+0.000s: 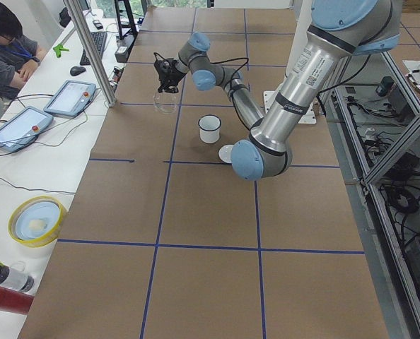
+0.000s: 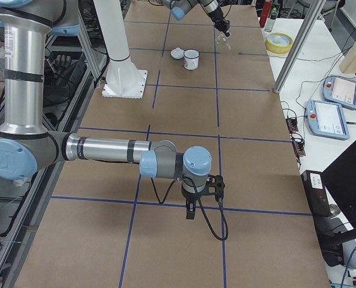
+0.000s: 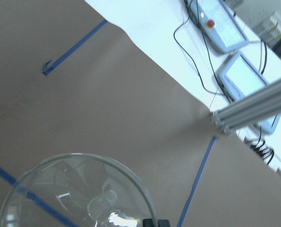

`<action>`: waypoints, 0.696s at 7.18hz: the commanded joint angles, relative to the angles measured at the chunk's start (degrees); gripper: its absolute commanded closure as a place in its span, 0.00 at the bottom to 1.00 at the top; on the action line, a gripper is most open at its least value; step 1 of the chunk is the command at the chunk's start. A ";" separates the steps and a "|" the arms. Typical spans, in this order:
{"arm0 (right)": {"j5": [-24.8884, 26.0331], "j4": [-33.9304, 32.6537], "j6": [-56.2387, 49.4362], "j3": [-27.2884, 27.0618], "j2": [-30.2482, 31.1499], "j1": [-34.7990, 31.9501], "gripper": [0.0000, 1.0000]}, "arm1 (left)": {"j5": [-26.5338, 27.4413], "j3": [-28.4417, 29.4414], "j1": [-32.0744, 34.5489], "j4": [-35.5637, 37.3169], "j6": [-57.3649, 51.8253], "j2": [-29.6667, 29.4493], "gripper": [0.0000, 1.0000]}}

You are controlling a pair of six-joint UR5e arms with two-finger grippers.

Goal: Remove funnel from cup
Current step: 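Carry the funnel farther from the robot and lower it onto the table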

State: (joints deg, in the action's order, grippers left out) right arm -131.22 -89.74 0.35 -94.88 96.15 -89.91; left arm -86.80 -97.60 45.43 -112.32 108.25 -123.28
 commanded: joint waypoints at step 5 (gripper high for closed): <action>0.00 0.00 0.00 -0.04 0.00 0.00 0.00 | 10.51 34.66 0.62 -36.03 4.87 -2.49 1.00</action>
State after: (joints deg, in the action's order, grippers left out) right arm -131.22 -89.74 0.35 -94.91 96.15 -89.91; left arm -76.40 -65.69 46.07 -145.65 113.08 -125.03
